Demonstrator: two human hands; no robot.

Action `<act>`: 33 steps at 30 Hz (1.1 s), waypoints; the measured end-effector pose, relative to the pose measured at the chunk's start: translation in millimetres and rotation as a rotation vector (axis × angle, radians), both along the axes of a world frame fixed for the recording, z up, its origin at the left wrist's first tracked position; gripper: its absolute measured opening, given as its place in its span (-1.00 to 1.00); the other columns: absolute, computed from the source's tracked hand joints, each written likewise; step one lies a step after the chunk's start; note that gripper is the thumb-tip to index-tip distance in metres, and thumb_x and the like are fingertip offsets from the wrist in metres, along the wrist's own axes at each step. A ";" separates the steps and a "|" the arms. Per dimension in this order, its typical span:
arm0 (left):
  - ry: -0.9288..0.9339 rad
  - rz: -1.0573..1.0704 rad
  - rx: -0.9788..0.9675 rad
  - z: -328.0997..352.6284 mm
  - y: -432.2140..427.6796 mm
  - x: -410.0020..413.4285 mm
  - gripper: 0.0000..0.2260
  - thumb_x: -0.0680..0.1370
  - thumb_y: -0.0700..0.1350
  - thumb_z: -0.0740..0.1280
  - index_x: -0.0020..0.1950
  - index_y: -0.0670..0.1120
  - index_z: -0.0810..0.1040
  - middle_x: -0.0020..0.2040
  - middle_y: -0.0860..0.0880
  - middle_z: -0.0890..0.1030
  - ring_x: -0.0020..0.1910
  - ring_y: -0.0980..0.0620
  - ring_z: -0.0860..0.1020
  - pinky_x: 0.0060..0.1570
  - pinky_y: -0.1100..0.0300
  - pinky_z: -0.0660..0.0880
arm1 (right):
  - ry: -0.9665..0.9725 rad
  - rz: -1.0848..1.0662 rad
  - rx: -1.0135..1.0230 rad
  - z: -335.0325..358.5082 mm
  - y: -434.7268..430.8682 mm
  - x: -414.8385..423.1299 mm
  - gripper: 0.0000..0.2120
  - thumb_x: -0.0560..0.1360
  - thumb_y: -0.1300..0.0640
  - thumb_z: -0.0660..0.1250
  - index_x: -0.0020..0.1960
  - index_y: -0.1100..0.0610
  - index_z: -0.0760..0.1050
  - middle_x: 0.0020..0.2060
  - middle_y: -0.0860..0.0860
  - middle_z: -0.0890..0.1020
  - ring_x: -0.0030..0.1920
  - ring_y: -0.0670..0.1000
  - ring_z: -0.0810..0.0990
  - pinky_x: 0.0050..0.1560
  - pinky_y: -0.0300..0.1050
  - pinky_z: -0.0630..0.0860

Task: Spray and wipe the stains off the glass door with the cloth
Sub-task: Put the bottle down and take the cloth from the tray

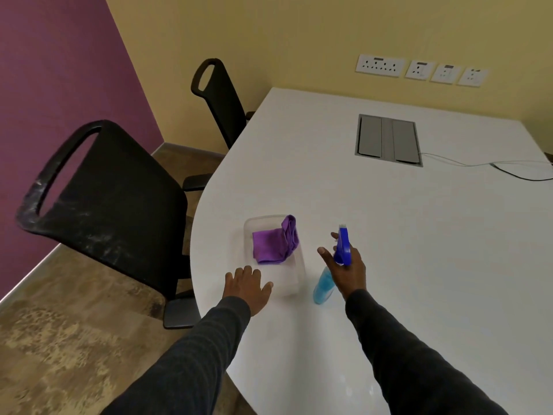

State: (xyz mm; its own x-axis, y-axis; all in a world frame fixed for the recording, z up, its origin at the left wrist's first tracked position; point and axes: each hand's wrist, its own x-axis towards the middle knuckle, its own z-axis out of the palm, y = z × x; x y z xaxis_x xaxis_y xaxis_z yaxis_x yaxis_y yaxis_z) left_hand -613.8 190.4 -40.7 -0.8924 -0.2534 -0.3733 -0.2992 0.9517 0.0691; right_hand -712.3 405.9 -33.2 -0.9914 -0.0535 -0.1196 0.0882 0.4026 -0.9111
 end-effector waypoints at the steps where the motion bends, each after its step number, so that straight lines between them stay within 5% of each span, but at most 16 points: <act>1: -0.002 -0.003 -0.007 -0.9 0.0 -0.4 -0.51 0.65 0.20 0.00 0.39 -0.09 0.39 0.33 -0.10 0.44 0.33 -0.11 0.38 0.34 -0.07 0.25 | -0.003 -0.010 0.014 1.2 0.5 0.5 -0.22 0.37 -0.32 0.43 0.49 -0.02 0.37 0.21 -0.01 0.54 0.21 0.06 0.54 0.29 0.10 0.54; 6: -0.015 -0.008 -0.002 -3.4 0.3 -1.6 -0.50 0.65 0.21 0.00 0.40 -0.08 0.39 0.36 -0.10 0.42 0.36 -0.11 0.37 0.37 -0.08 0.23 | -0.126 -0.139 0.055 -6.4 8.2 19.1 -0.02 0.32 -0.33 0.50 0.57 0.00 0.18 0.43 0.07 0.39 0.37 0.12 0.45 0.32 0.13 0.52; 11: -0.002 -0.014 -0.012 -5.1 -0.4 -0.8 -0.50 0.65 0.21 0.00 0.39 -0.09 0.41 0.35 -0.10 0.41 0.34 -0.11 0.38 0.34 -0.07 0.24 | -0.042 -0.340 0.175 -10.7 4.6 76.4 -0.47 0.44 -0.25 0.45 0.17 0.08 0.38 0.04 0.02 0.47 0.05 0.09 0.54 -0.06 -0.05 0.49; 15: 0.005 -0.013 -0.024 -7.3 1.6 1.3 -0.51 0.65 0.20 0.00 0.38 -0.09 0.42 0.34 -0.11 0.41 0.31 -0.10 0.39 0.31 -0.06 0.27 | -0.010 -0.158 0.138 -8.7 -27.8 112.1 -0.69 0.52 -0.16 0.40 0.03 0.01 0.38 -0.09 -0.10 0.50 -0.04 -0.01 0.56 -0.11 -0.18 0.51; 19: -0.004 -0.006 -0.023 -9.4 0.2 3.4 -0.50 0.65 0.21 0.01 0.42 -0.06 0.39 0.40 -0.09 0.38 0.37 -0.09 0.37 0.35 -0.06 0.26 | 0.022 -0.004 0.154 -6.6 -71.3 100.3 -0.71 0.55 -0.14 0.38 0.11 -0.02 0.38 -0.04 -0.11 0.54 -0.06 -0.10 0.56 -0.09 -0.33 0.52; 24: 0.021 0.009 0.011 -13.6 -9.3 6.8 -0.51 0.65 0.21 0.02 0.45 -0.03 0.39 0.48 -0.04 0.35 0.43 -0.06 0.33 0.41 -0.03 0.23 | -0.007 -0.015 0.226 -15.2 -106.4 42.1 -0.49 0.56 -0.14 0.37 0.40 0.06 0.35 0.29 0.00 0.50 0.27 0.02 0.52 0.28 -0.09 0.53; 33: 0.080 -0.003 0.098 -23.2 -19.2 15.7 -0.54 0.67 0.17 0.01 0.42 -0.01 0.45 0.53 0.01 0.31 0.44 -0.03 0.32 0.44 0.04 0.21 | -0.146 -0.026 0.273 -37.1 -130.3 -30.4 -0.44 0.56 -0.04 0.41 0.46 0.10 0.30 0.35 0.08 0.47 0.31 0.10 0.52 0.26 -0.03 0.53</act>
